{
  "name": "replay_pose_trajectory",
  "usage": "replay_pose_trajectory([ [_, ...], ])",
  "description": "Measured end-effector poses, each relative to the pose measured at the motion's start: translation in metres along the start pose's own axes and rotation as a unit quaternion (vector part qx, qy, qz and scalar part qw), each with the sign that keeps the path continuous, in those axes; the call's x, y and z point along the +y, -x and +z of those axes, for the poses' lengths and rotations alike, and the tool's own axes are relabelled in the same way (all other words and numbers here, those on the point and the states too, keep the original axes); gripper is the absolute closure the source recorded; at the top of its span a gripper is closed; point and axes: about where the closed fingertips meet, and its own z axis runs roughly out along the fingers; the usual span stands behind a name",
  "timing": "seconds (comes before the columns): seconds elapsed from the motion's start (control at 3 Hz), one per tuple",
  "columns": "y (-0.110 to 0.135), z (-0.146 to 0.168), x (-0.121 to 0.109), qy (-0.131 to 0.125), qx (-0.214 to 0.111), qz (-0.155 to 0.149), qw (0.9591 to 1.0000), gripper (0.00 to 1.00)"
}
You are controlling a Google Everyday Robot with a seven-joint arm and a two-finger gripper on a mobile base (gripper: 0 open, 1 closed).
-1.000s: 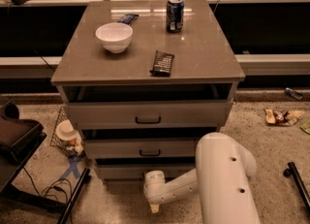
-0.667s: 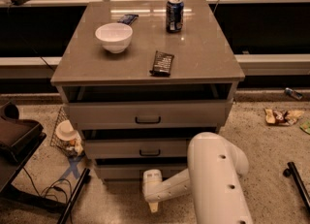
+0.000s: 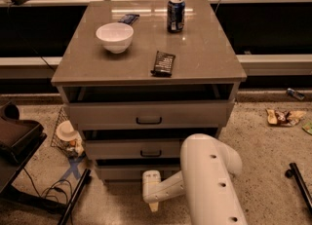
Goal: Open bottom drawer
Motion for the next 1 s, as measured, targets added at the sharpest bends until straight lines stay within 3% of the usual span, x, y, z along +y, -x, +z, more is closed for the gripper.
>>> replay_pose_trajectory([
  [1.0, 0.0003, 0.0015, 0.0024, 0.001, 0.000, 0.000, 1.0000, 0.87],
])
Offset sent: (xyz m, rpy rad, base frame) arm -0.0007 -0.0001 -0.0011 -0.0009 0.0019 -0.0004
